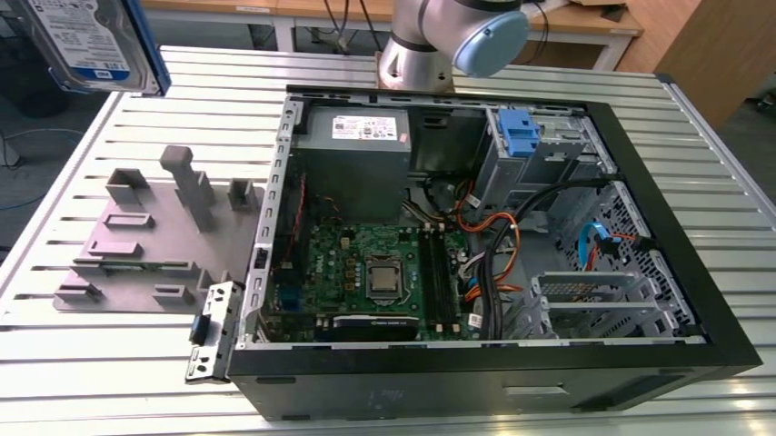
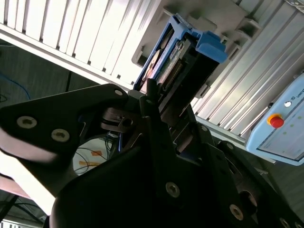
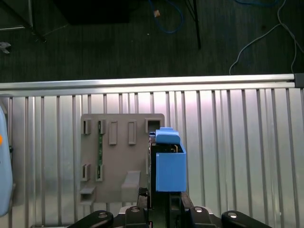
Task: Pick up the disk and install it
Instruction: 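Pick up the disk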
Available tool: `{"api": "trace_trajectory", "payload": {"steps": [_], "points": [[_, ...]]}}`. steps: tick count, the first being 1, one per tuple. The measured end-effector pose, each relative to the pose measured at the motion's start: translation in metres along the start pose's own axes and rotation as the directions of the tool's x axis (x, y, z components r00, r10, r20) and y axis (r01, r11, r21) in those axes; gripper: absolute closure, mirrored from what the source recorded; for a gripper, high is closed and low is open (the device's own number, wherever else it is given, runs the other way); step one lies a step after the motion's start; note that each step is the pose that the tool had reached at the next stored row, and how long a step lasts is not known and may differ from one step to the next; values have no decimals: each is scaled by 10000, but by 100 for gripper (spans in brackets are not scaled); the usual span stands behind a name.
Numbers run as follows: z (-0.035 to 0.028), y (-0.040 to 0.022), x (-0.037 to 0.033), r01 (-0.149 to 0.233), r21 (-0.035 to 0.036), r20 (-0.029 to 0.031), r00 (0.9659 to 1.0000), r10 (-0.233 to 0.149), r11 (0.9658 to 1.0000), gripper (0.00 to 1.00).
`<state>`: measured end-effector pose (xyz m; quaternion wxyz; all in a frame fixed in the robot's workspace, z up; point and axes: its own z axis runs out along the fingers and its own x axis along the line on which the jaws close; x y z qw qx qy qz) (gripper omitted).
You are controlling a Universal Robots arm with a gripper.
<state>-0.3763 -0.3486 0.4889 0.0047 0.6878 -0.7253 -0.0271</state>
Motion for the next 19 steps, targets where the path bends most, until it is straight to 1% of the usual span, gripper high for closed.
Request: {"api": "trace_trajectory", "payload": {"steps": [4, 13, 19], "points": [[-5, -117, -6, 0, 1, 1, 10000, 0, 10000, 65], [-18, -405, -22, 0, 1, 0, 10000, 0, 10000, 65], [-25, -577, -31, 0, 0, 0, 10000, 0, 10000, 65]]}}
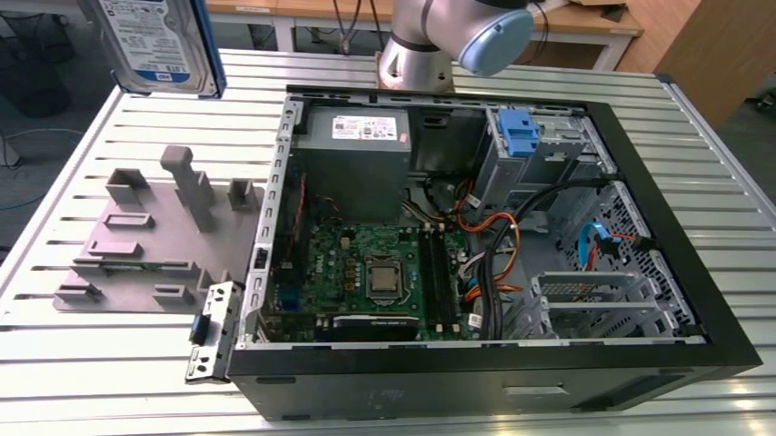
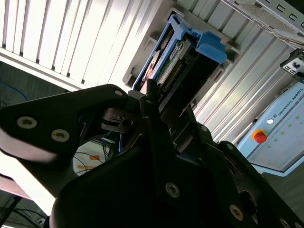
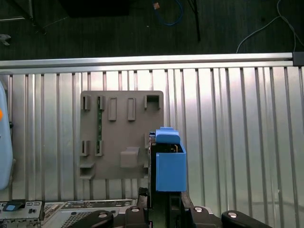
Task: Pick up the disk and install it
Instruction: 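Pick up the disk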
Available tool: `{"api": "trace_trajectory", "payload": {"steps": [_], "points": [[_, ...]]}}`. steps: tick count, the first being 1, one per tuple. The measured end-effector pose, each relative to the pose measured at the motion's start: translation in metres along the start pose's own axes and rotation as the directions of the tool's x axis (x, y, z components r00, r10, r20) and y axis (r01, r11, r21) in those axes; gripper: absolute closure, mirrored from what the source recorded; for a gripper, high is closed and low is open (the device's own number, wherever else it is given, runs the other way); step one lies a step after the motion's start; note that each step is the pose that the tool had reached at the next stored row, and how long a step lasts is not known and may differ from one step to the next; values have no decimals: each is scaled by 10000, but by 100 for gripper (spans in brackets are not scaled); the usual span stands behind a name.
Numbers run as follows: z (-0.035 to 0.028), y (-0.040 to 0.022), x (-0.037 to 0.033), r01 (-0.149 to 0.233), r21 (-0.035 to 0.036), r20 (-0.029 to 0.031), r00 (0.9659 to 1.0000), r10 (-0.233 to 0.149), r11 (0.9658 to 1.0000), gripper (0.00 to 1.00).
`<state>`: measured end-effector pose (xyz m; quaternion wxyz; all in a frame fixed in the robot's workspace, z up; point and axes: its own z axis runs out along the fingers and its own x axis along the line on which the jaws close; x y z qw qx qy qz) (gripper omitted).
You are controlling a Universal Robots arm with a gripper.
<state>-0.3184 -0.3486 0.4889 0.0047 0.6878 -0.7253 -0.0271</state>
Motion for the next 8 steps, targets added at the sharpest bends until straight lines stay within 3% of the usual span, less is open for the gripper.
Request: {"api": "trace_trajectory", "payload": {"steps": [4, 8], "points": [[-3, -64, -4, 0, -1, 0, 10000, 0, 10000, 65], [-3, -71, -4, -1, 0, 1, 10000, 1, 10000, 65]]}}
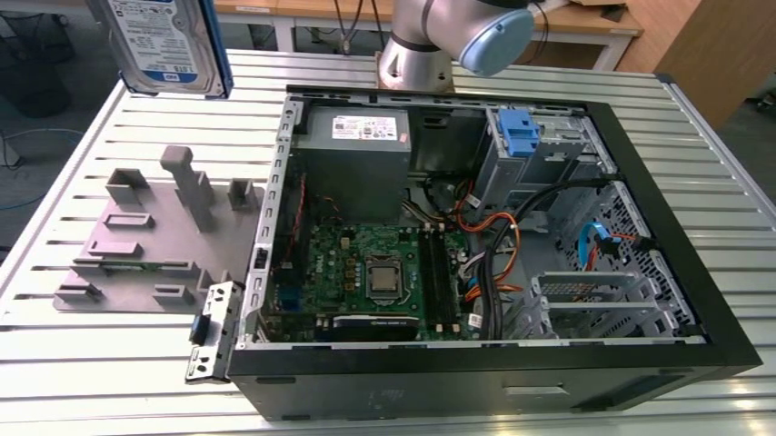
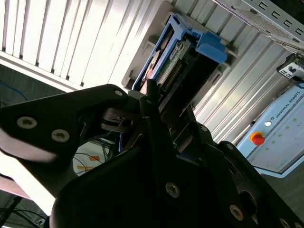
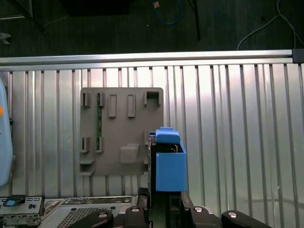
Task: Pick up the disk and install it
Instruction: 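Pick up the disk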
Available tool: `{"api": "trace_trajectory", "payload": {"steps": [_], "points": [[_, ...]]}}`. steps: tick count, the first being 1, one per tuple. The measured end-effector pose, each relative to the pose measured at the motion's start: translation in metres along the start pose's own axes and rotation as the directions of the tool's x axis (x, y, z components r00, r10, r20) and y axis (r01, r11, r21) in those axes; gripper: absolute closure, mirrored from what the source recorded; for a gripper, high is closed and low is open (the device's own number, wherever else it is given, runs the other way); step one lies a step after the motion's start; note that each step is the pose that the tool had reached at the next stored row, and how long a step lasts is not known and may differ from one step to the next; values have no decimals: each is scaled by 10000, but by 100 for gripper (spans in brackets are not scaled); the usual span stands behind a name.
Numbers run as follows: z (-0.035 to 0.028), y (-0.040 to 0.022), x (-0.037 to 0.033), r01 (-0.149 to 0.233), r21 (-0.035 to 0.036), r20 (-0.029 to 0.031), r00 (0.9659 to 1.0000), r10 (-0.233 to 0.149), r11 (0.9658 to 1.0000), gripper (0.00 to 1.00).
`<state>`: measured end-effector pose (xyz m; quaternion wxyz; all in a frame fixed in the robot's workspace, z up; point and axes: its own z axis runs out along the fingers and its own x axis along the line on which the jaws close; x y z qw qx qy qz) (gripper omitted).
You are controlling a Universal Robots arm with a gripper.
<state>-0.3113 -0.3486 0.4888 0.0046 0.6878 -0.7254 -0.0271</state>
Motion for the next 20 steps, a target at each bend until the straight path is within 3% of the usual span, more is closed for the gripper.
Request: {"api": "trace_trajectory", "payload": {"steps": [5, 12, 20], "points": [[-1, -19, -1, 3, 0, -1, 10000, -3, 10000, 65], [-7, -154, -8, 1, 0, 0, 10000, -1, 10000, 65], [-7, -162, -9, 1, -1, 0, 10000, -1, 10000, 65]]}}
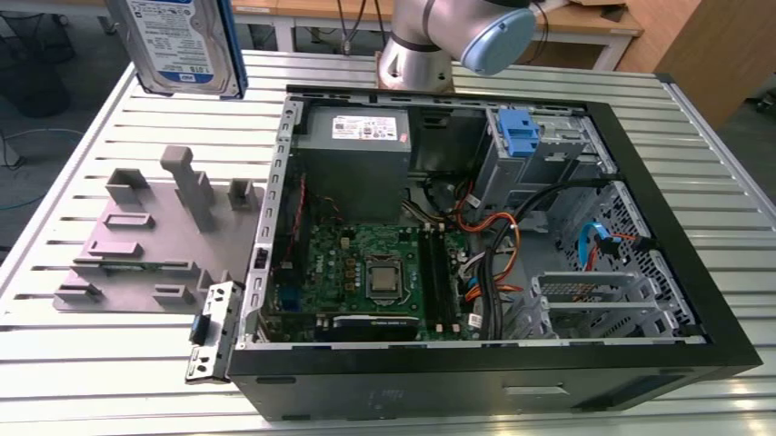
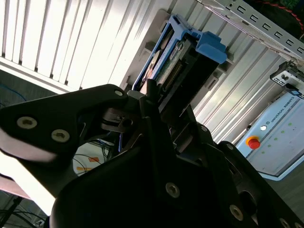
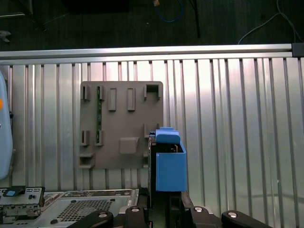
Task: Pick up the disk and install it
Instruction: 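Pick up the disk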
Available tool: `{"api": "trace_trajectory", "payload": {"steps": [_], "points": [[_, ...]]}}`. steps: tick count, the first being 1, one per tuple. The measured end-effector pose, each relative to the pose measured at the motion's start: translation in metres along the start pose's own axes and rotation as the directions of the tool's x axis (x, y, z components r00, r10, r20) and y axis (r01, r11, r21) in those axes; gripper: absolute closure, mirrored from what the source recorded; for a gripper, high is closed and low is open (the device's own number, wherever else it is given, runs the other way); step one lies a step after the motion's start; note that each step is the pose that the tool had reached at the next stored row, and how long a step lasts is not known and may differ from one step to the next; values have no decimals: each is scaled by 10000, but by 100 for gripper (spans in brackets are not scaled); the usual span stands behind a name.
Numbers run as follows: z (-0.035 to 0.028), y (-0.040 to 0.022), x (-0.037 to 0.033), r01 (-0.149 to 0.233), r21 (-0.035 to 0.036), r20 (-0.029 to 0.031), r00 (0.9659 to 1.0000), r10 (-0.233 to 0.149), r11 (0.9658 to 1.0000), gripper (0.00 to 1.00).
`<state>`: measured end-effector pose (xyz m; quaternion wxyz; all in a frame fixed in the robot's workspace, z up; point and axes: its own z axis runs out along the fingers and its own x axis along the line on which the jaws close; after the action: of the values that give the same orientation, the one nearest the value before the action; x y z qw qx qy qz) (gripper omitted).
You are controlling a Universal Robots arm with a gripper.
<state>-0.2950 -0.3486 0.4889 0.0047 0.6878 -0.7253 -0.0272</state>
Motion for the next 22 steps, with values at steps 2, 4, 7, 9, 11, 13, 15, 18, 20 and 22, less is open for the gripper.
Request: {"api": "trace_trajectory", "payload": {"steps": [2, 4, 7, 9, 11, 13, 15, 18, 20, 22], "points": [[0, 0, 0, 0, 1, 0, 10000, 0, 10000, 65], [0, 0, 0, 0, 1, 0, 10000, 0, 10000, 65], [0, -2, 0, 0, 0, 0, 10000, 0, 10000, 65], [-1, -16, -1, 2, 0, -1, 10000, -2, 10000, 65], [-2, -46, -2, 0, 1, 0, 10000, 0, 10000, 65], [-3, -83, -4, 0, 1, 0, 10000, 0, 10000, 65], [-5, -125, -7, 0, 0, 0, 10000, 0, 10000, 65], [-7, -188, -10, 0, -3, 0, 10000, 0, 10000, 65], [-9, -210, -11, 0, -5, 0, 10000, 0, 10000, 65], [-9, -212, -11, -2, -4, 0, 10000, 2, 10000, 65]]}}
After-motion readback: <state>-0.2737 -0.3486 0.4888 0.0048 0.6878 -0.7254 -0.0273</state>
